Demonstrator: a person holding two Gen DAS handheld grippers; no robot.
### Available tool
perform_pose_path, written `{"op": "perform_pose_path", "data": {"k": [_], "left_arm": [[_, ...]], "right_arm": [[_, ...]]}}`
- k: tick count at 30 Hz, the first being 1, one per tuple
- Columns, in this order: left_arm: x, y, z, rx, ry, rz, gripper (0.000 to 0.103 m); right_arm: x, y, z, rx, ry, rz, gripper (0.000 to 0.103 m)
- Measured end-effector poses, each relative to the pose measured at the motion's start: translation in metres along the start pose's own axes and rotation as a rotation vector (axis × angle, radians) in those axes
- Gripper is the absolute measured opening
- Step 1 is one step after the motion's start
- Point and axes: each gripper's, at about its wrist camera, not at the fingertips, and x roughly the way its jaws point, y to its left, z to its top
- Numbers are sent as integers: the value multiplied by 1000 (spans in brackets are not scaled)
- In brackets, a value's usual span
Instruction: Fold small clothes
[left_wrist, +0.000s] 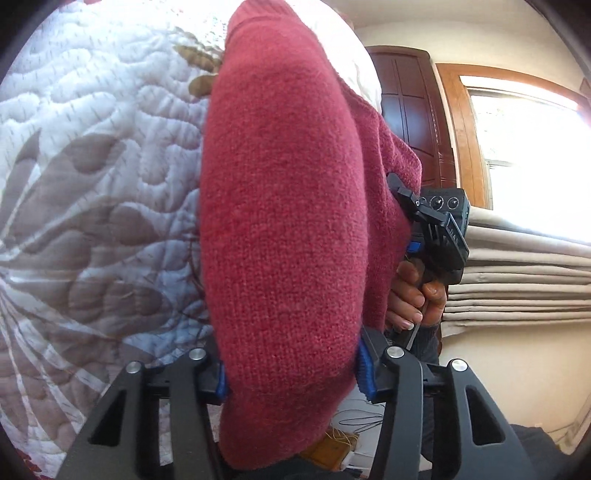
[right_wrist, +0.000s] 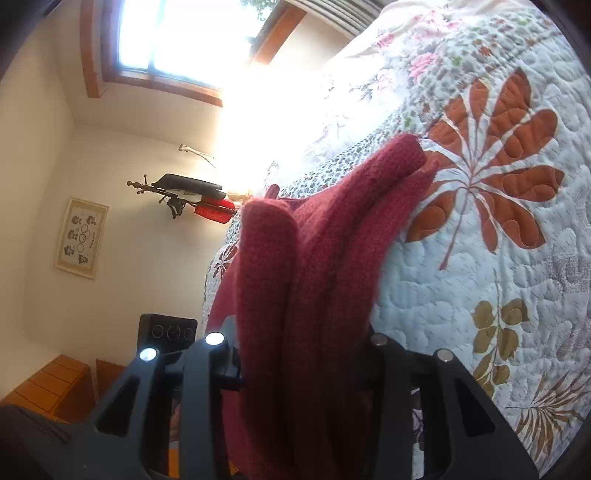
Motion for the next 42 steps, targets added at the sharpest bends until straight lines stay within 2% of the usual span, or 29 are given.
{"op": "perform_pose_path", "data": {"k": [5,9,11,14,15,16,17,19,21,23,25,27,29,30,31,32,34,36,37,39,42], "left_arm": [[-56,7,-28,40,-72,0,50],[-114,30,-66,61,-170,20,50],[-136,57,-84,46,-209,27,50],[-144,107,-93,-3,-207,82,55],[-140,124,-92,-28,-190,113,58],[-135,138,-89,-53,-175,157,68],[-132,146,-88,-63,-161,178,77],[-134,141,-90,-40,-154,173,80],[-143,124,-100,10,-168,186,86],[-164,110,-115,54,-228,199,90],[-186,100,-132,94,-314,193,90],[-200,94,-143,117,-379,127,90],[-202,91,-149,135,-414,50,91],[-206,98,-153,139,-413,20,91],[-200,102,-153,137,-398,1,92],[-193,105,-153,130,-384,4,92],[-177,108,-137,103,-347,-1,92],[-171,118,-132,70,-305,-4,91],[-172,117,-133,79,-299,-1,91],[-182,107,-136,126,-324,-49,91],[-196,102,-129,161,-368,-116,92]], "right_arm": [[25,57,-16,-74,6,21,36],[79,103,-31,-131,62,91,36],[114,116,-39,-148,109,106,36],[169,109,-55,-123,186,45,38],[184,101,-58,-94,205,0,43],[193,92,-59,-55,208,-53,50],[193,87,-58,-15,200,-56,50],[175,95,-56,-9,145,-106,62],[144,112,-55,-80,70,-192,63],[118,130,-54,-144,-11,-234,62],[113,145,-54,-187,-24,-229,57],[125,148,-45,-215,22,-229,53],[155,150,-48,-224,97,-282,32],[168,146,-50,-243,129,-342,7],[181,143,-50,-254,144,-407,8],[187,135,-47,-241,143,-437,8],[186,118,-42,-189,124,-457,7],[180,118,-47,-180,102,-442,8],[173,127,-52,-199,90,-428,9],[158,156,-70,-265,70,-429,11],[144,190,-108,-341,96,-406,13]]}}
